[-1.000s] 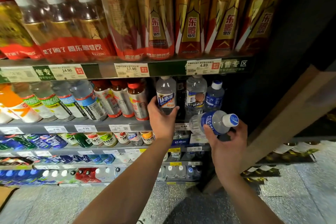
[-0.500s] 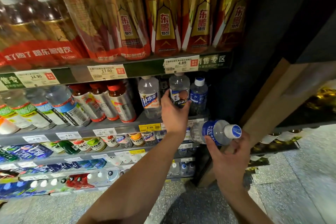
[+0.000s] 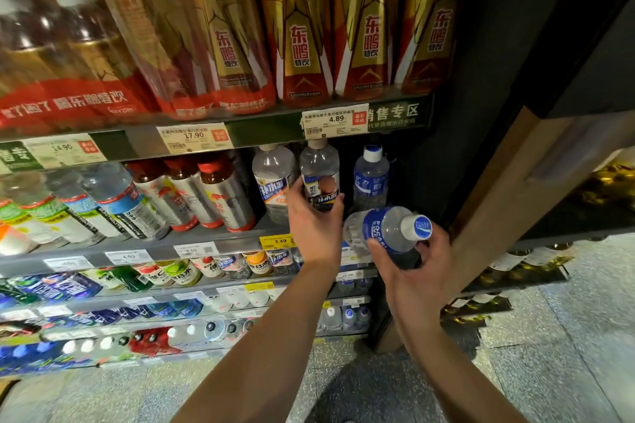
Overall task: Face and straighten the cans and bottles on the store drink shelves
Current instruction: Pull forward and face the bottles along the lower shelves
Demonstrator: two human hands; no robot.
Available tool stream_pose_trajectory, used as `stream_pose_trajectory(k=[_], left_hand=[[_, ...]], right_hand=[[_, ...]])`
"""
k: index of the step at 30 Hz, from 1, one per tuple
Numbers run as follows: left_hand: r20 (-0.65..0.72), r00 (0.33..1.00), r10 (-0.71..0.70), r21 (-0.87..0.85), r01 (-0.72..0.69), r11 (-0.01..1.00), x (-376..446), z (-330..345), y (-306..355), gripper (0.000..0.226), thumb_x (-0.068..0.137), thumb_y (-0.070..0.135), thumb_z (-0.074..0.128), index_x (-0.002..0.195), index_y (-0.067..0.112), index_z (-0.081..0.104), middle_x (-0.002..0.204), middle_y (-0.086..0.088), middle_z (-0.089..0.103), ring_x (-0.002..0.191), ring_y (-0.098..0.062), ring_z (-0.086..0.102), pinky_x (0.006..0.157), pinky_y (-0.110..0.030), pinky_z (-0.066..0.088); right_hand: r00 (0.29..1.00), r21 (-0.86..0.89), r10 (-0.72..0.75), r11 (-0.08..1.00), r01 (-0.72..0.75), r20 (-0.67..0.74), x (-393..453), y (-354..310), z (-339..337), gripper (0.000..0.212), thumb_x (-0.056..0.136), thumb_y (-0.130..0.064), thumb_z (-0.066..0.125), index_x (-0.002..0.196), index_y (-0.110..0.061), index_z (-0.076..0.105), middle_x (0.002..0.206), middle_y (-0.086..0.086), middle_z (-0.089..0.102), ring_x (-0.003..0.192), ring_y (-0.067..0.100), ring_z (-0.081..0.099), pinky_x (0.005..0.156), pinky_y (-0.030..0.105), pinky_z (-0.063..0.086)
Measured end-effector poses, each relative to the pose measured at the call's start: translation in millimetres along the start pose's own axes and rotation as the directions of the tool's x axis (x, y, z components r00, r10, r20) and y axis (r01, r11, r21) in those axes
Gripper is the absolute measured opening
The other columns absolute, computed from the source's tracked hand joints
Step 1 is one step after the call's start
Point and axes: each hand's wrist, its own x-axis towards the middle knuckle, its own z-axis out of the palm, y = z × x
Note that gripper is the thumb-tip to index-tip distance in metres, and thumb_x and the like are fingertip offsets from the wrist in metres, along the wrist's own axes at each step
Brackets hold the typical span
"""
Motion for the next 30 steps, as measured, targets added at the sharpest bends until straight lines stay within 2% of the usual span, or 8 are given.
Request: stream_pose_trajectory(k=[4,10,13,17,21,23,26,30], left_hand=[[-0.043,0.998,0.035,0.041,-0.034,0.999,3,-3,-3,0.069,0.069,0.021,0.088,0.127,0.006,0.054,0.121,-0.009,0.058,0.118,-0.025,0.052,0.1,-0.016,0.033],[-0.065,0.997,0.039,-0.005,-0.04,0.999,8,-17,-4,0.071,0.07,0.012,0.086,0.132,0.008,0.049,0.125,-0.006,0.05,0.119,-0.021,0.051,0.104,-0.024,0.041],[-0.076,0.994,0.079,-0.025,-0.082,0.996,6,-28,-3,0.059,0.073,0.009,0.081,0.125,0.01,0.052,0.119,-0.002,0.051,0.113,-0.016,0.051,0.099,-0.022,0.041],[0.167,0.955,0.244,-0.068,-0.236,0.969,-5,-35,-1,0.044,0.08,0.0,0.069,0.121,0.011,0.058,0.12,-0.002,0.054,0.111,-0.007,0.052,0.097,-0.021,0.045],[0.392,0.895,0.213,-0.11,-0.184,0.977,-5,-31,1,0.068,0.077,0.001,0.068,0.141,0.012,0.047,0.136,0.001,0.053,0.123,-0.014,0.055,0.101,-0.026,0.048],[0.364,0.909,0.205,-0.082,-0.188,0.979,-4,-30,8,0.062,0.08,0.003,0.065,0.139,0.011,0.049,0.131,0.0,0.059,0.117,-0.02,0.059,0.092,-0.024,0.048],[0.289,0.93,0.227,-0.023,-0.231,0.973,-2,-25,18,0.049,0.085,0.012,0.057,0.134,0.008,0.053,0.12,-0.01,0.067,0.102,-0.03,0.064,0.077,-0.034,0.053],[0.278,0.951,0.136,0.009,-0.145,0.989,-4,-19,21,0.056,0.084,0.017,0.071,0.136,0.01,0.052,0.121,-0.009,0.067,0.106,-0.028,0.065,0.082,-0.035,0.052]], right_hand=[[0.999,-0.022,-0.016,1.0,0.017,0.038,10,-4,13,0.064,0.072,-0.023,0.087,0.123,-0.036,0.05,0.119,-0.017,0.058,0.109,-0.011,0.054,0.09,0.005,0.041],[0.991,-0.07,-0.066,0.995,0.074,0.113,27,-6,30,0.067,0.073,-0.025,0.086,0.13,-0.019,0.052,0.123,-0.006,0.057,0.111,-0.006,0.052,0.095,0.009,0.04],[0.979,-0.094,-0.128,0.985,0.144,0.158,33,-9,38,0.064,0.074,-0.021,0.086,0.129,-0.017,0.053,0.122,-0.004,0.057,0.111,0.001,0.054,0.094,0.011,0.043],[0.961,-0.191,-0.185,0.955,0.225,0.207,43,-11,50,0.066,0.073,-0.022,0.086,0.13,-0.017,0.052,0.124,-0.003,0.055,0.118,0.011,0.054,0.098,0.023,0.046],[0.939,-0.264,-0.243,0.915,0.305,0.243,52,-14,60,0.063,0.073,-0.022,0.084,0.127,-0.017,0.053,0.131,0.0,0.045,0.118,0.015,0.054,0.096,0.031,0.051],[0.93,-0.311,-0.263,0.889,0.337,0.256,55,-16,65,0.062,0.073,-0.023,0.083,0.127,-0.016,0.053,0.134,0.003,0.043,0.118,0.019,0.055,0.093,0.028,0.05],[0.928,-0.338,-0.249,0.879,0.336,0.277,61,-18,69,0.063,0.074,-0.025,0.081,0.129,-0.015,0.053,0.134,0.007,0.046,0.12,0.024,0.053,0.094,0.029,0.046],[0.967,-0.133,-0.149,0.975,0.178,0.204,67,-13,62,0.052,0.083,-0.025,0.076,0.129,-0.017,0.054,0.128,0.001,0.048,0.111,0.006,0.055,0.098,0.023,0.048]])
